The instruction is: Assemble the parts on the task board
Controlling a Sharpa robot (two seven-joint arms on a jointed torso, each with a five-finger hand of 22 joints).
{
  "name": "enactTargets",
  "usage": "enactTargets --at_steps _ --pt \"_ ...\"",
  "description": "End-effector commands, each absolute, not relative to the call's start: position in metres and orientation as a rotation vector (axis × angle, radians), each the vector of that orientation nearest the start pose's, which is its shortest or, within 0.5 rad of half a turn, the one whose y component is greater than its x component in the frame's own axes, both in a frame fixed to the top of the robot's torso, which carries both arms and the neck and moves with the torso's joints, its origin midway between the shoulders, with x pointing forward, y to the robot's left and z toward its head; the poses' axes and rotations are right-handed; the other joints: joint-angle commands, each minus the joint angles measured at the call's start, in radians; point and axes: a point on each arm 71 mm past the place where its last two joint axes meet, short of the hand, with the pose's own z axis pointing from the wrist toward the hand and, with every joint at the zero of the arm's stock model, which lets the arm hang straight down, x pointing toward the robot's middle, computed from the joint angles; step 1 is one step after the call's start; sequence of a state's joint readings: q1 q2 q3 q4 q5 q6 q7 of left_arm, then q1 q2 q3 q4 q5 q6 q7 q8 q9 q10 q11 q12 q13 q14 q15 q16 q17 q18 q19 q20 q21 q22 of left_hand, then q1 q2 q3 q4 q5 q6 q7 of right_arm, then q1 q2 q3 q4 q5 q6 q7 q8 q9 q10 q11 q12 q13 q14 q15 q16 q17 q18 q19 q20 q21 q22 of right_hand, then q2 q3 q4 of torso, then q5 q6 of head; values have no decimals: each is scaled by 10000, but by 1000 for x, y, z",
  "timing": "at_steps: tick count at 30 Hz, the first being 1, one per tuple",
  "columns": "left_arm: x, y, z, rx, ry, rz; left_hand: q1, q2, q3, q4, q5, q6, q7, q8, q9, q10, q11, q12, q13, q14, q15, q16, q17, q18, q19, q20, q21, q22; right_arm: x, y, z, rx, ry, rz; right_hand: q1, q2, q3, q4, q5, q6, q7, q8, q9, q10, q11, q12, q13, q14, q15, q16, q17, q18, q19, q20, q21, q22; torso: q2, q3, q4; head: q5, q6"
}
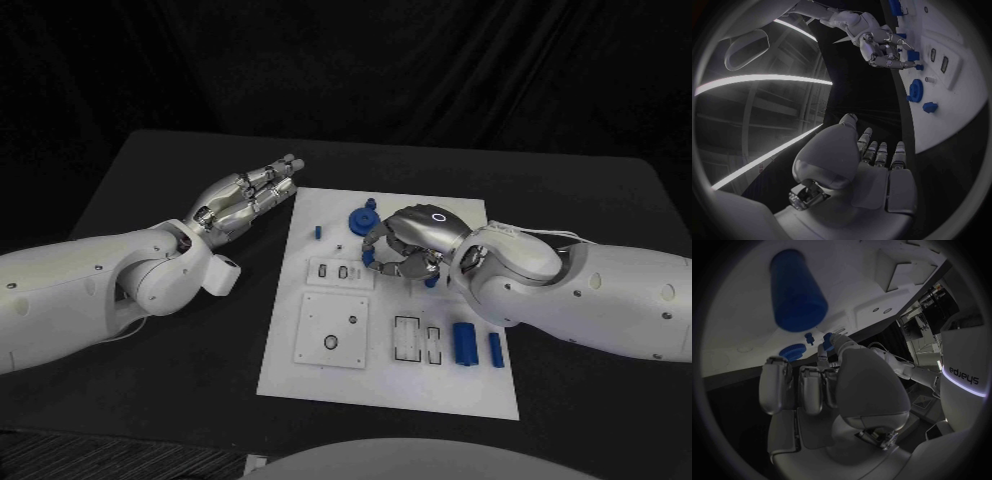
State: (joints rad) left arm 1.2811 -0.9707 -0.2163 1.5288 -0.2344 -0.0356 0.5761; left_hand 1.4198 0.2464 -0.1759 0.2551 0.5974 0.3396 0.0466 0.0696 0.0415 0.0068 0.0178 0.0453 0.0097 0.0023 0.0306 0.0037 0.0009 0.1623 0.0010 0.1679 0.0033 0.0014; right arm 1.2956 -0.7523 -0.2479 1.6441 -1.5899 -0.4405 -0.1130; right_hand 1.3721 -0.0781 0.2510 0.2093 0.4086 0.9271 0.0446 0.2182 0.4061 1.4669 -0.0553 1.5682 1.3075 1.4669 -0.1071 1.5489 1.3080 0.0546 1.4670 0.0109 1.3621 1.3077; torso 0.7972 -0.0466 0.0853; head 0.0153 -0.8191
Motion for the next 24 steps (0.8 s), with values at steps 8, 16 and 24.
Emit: enactTargets --at_steps 8,16,24 --pt "464 252 -187 -7047 15480 -16909 68 25 73 16 53 38 10 44 11 25 52 1 15 -23 55 -37 -9 191 -10 75 -33 -14 438 -123 -202 -4571 16222 7378 -57 -91 7 -68 -126 3 15 36 5 1039 96 26 2633 980 52 -18 2372 -65 113 -5 -80 1996 3 -2 -13 34 -10" --pt "465 252 -187 -7044 15503 -16925 68 25 73 16 53 38 10 44 11 25 52 1 15 -23 55 -37 -9 191 -10 75 -33 -14 439 -123 -204 -4654 16406 7290 -97 -130 -1 -132 -307 -116 25 -57 -16 1039 111 26 2633 964 71 -74 2311 -39 58 18 -200 1961 6 8 -17 36 54" --pt "465 251 -187 -7043 15541 -16941 64 30 79 20 53 36 17 47 12 26 54 0 15 -23 54 -37 -9 191 -10 78 -33 -14 439 -122 -205 -4733 16500 7282 -250 -213 -60 -269 -1414 -632 4 -489 -213 1039 115 26 2633 948 82 -109 2268 -16 5 50 -309 1933 4 -1 -16 19 -29"
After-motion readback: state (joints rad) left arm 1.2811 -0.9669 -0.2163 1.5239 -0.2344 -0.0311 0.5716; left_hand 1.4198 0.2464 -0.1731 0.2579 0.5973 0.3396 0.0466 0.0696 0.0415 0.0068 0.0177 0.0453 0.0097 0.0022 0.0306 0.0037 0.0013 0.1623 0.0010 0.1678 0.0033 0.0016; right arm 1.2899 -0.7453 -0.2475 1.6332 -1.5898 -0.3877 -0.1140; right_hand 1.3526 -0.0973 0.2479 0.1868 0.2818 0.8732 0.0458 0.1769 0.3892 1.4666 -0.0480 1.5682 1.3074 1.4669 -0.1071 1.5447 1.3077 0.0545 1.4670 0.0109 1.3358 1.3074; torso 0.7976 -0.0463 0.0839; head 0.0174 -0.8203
